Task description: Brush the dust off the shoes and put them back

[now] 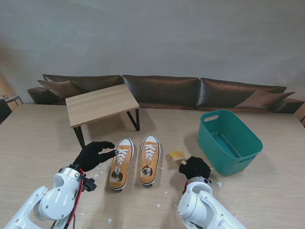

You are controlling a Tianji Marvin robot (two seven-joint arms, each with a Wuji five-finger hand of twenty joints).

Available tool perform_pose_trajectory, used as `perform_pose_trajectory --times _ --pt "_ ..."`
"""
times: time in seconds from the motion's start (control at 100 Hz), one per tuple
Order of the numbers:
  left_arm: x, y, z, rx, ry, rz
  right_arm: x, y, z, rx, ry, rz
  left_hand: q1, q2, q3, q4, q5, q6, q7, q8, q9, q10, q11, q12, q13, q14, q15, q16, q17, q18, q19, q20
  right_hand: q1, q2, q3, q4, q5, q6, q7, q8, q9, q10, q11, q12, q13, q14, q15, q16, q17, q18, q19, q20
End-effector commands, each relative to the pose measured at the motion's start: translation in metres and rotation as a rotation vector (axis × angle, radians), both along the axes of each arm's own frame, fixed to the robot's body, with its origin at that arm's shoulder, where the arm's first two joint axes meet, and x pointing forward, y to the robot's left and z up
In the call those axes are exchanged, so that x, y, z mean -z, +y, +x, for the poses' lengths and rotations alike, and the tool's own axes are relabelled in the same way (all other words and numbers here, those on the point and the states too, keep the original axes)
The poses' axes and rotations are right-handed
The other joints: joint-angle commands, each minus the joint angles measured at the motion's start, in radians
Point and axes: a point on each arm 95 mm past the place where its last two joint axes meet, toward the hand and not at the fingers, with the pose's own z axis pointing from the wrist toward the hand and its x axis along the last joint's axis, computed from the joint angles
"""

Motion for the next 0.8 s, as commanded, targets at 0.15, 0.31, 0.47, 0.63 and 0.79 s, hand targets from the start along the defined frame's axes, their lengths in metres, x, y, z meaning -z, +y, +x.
perform_pose_trajectory --times 0.15,0.31,0.47,0.63,0.79 --pt "0.002 -0.004 0.001 0.008 0.028 -0.008 -0.029 0.004 -0.012 0.02 -0.017 0.097 0.027 0.037 -0.035 0.033 -0.001 0.005 -0.004 0.004 0.0 0.008 -0.002 -0.002 -0.004 0.019 0.007 0.011 -0.019 0.014 -0.034 0.02 0.097 -0.019 0.112 0.026 0.132 0.199 0.06 0.046 0.108 0.056 0.012 0.0 -0.019 -0.165 0.072 0.01 0.53 -0.012 0.126 0.023" --pt "0.002 -0.004 0.001 0.01 0.037 -0.006 -0.039 0.003 -0.015 0.017 -0.041 0.136 0.028 0.039 -0.04 0.034 0.0 0.005 -0.004 0.004 -0.002 0.009 -0.002 -0.003 -0.006 0.018 0.005 0.011 -0.021 0.013 -0.034 0.022 0.101 -0.023 0.113 0.025 0.134 0.201 0.054 0.047 0.107 0.065 0.011 -0.002 -0.02 -0.161 0.072 0.008 0.529 -0.007 0.124 0.024" --pt "0.003 -0.004 0.002 0.01 0.04 -0.004 -0.049 0.006 -0.018 -0.013 -0.062 0.173 0.029 0.04 -0.045 0.034 -0.002 0.003 -0.005 0.004 -0.003 0.009 -0.002 -0.003 -0.006 0.017 0.005 0.012 -0.023 0.012 -0.035 0.023 0.107 -0.018 0.104 0.025 0.13 0.2 0.047 0.048 0.106 0.072 0.0 -0.005 -0.02 -0.153 0.07 0.006 0.527 0.007 0.111 0.022" --pt "0.003 -0.004 0.001 0.01 0.038 -0.003 -0.06 0.014 -0.017 -0.06 -0.086 0.172 0.033 0.04 -0.048 0.035 -0.005 0.004 -0.006 0.003 -0.006 0.008 -0.004 -0.004 -0.012 0.015 0.0 0.011 -0.025 0.011 -0.036 0.023 0.105 -0.012 0.096 0.026 0.126 0.193 0.042 0.048 0.105 0.072 -0.006 -0.004 -0.02 -0.145 0.064 0.002 0.524 0.015 0.097 0.019" --pt "0.003 -0.003 0.001 0.01 0.032 -0.001 -0.069 0.024 -0.012 -0.118 -0.109 0.163 0.034 0.039 -0.052 0.035 -0.008 0.002 -0.008 0.002 -0.009 0.007 -0.004 -0.005 -0.018 0.013 -0.004 0.009 -0.026 0.01 -0.037 0.024 0.105 -0.013 0.094 0.025 0.124 0.188 0.039 0.048 0.103 0.072 -0.012 -0.002 -0.021 -0.137 0.057 -0.003 0.522 0.025 0.084 0.015"
